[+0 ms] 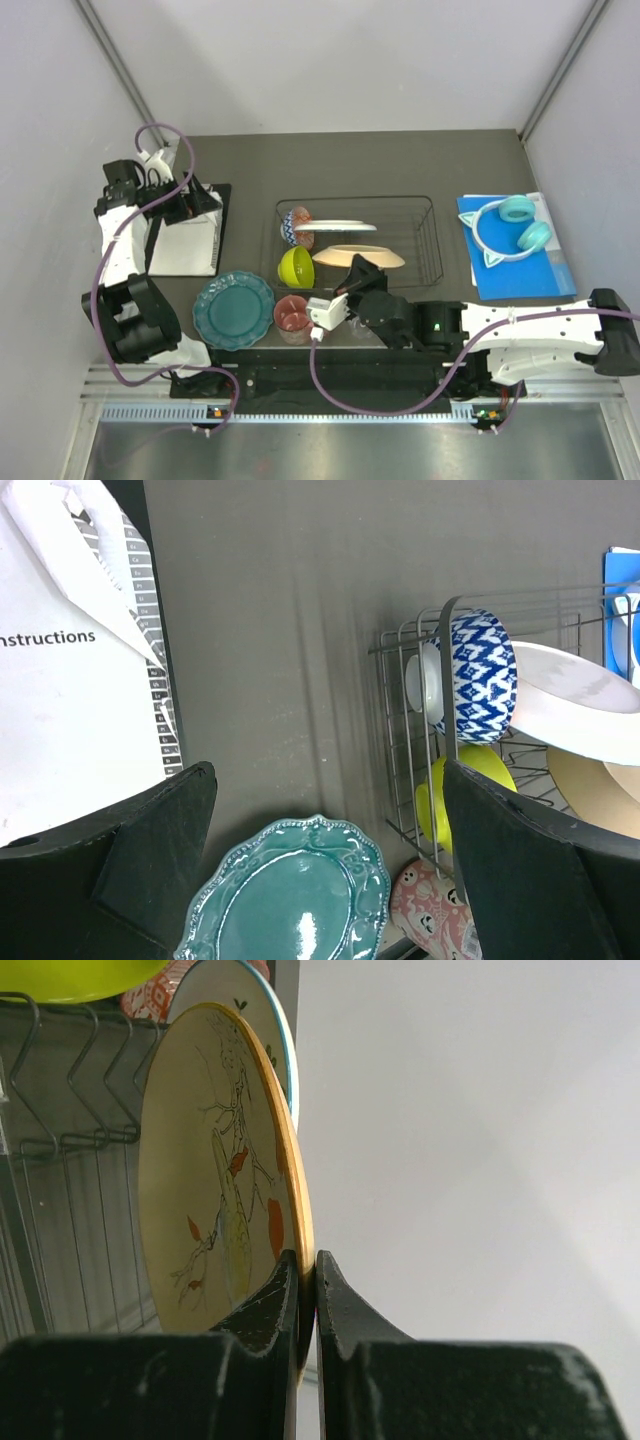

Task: Load the mixed dishes into the dish rack

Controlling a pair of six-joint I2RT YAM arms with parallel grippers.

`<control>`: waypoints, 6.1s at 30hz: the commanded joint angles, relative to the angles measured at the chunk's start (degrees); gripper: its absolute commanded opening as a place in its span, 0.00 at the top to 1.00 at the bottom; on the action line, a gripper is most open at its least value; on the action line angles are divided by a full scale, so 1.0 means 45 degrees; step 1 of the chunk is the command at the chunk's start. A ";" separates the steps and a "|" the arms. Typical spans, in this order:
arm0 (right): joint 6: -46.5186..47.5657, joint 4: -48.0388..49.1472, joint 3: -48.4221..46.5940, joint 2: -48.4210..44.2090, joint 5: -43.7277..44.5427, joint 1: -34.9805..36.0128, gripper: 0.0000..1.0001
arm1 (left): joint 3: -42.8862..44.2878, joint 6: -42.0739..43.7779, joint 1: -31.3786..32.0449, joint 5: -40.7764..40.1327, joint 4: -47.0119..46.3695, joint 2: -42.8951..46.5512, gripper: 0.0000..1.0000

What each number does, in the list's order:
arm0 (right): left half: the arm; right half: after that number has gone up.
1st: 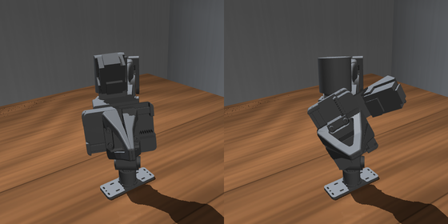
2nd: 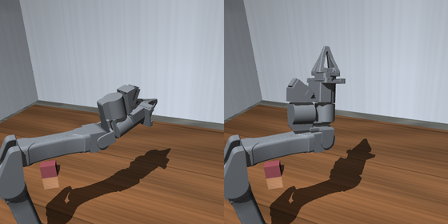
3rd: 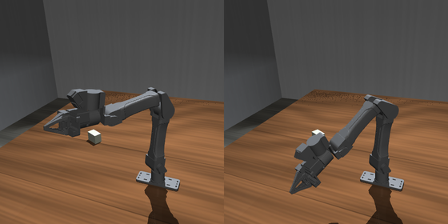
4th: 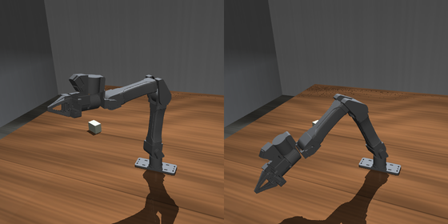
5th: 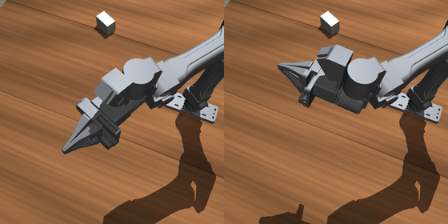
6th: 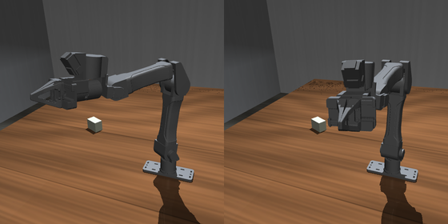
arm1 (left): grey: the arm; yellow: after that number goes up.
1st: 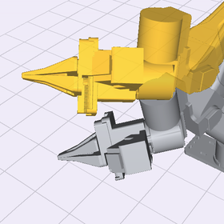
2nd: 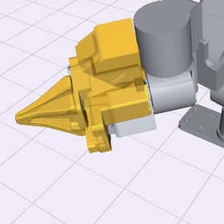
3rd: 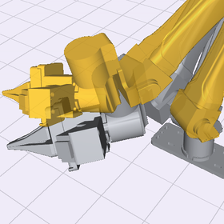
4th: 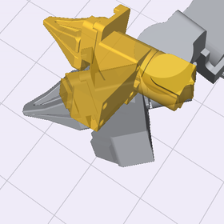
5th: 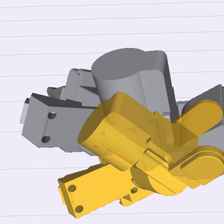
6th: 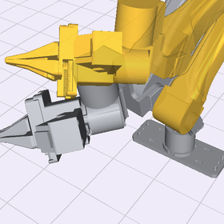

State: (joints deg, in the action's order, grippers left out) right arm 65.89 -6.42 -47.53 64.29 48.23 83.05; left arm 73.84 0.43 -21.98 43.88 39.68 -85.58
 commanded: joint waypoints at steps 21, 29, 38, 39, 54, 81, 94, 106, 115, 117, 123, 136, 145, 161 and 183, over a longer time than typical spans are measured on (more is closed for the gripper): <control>0.1472 0.2168 -0.1177 -0.0557 0.0279 0.0393 1.00 | -0.1096 0.0374 0.0001 0.0308 -0.0322 0.0756 0.01; 0.1939 0.2851 -0.1235 -0.0440 -0.0287 -0.0153 1.00 | -0.1195 0.0394 0.0021 0.0308 -0.0400 0.0756 0.01; 0.2739 0.4021 -0.0631 -0.0478 -0.1087 -0.0875 1.00 | -0.1176 0.0413 0.0020 0.0288 -0.0459 0.0620 0.01; 0.2702 0.4120 -0.0630 -0.0401 -0.1204 -0.0973 1.00 | -0.1156 0.0413 0.0001 0.0269 -0.0459 0.0600 0.01; 0.1667 0.4980 -0.0513 0.0419 -0.2123 -0.1989 1.00 | -0.0551 0.0843 -0.0038 0.0269 0.0244 0.0112 0.01; -0.1007 0.5820 -0.0122 0.2255 -0.2944 -0.3064 1.00 | -0.0589 0.0979 -0.0214 0.0796 0.0303 0.0209 0.01; -0.1692 0.6230 -0.0298 0.3174 -0.2495 -0.3103 0.69 | -0.0668 0.1194 -0.0272 0.0621 0.0362 0.0346 0.01; -0.2004 0.5725 0.0054 0.1340 -0.0640 -0.2265 0.06 | -0.0492 0.1214 -0.0272 0.0543 0.0478 0.0405 0.01; -0.3799 0.2155 -0.1331 0.0205 0.1078 -0.0311 0.00 | 0.0328 0.4255 -0.0292 -0.0177 0.2858 0.0404 0.01; -0.5144 0.1236 -0.2286 0.0302 0.1256 -0.0251 0.00 | 0.0407 0.5677 -0.0312 -0.0627 0.3735 0.0541 0.01; -0.8973 -0.0838 -0.5664 0.2346 0.1002 -0.0368 0.00 | 0.0017 0.9096 -0.0584 -0.1138 0.6451 0.0932 0.01; -1.2667 -0.2600 -0.9463 0.5168 -0.2182 -0.1579 0.00 | -0.1447 1.3127 -0.2167 -0.1195 0.9561 -0.1876 0.04; -1.2943 -0.1115 -0.7098 0.2628 -0.1148 -0.1911 0.00 | -0.2014 1.2894 -0.2362 -0.1782 0.8216 -0.3850 0.06; -1.3470 -0.1270 -0.6626 0.2294 -0.1224 -0.2849 0.00 | -0.3225 1.3187 -0.1603 -0.1626 0.7491 -0.5884 0.17; -1.3782 -0.1465 -0.6080 0.2080 -0.1459 -0.3123 0.04 | -0.3227 1.1800 -0.1288 -0.2602 0.4756 -0.6060 0.83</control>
State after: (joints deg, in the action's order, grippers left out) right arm 5.19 -13.47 -75.70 75.11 42.04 69.84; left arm 58.85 51.40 -28.32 33.50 71.68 -111.42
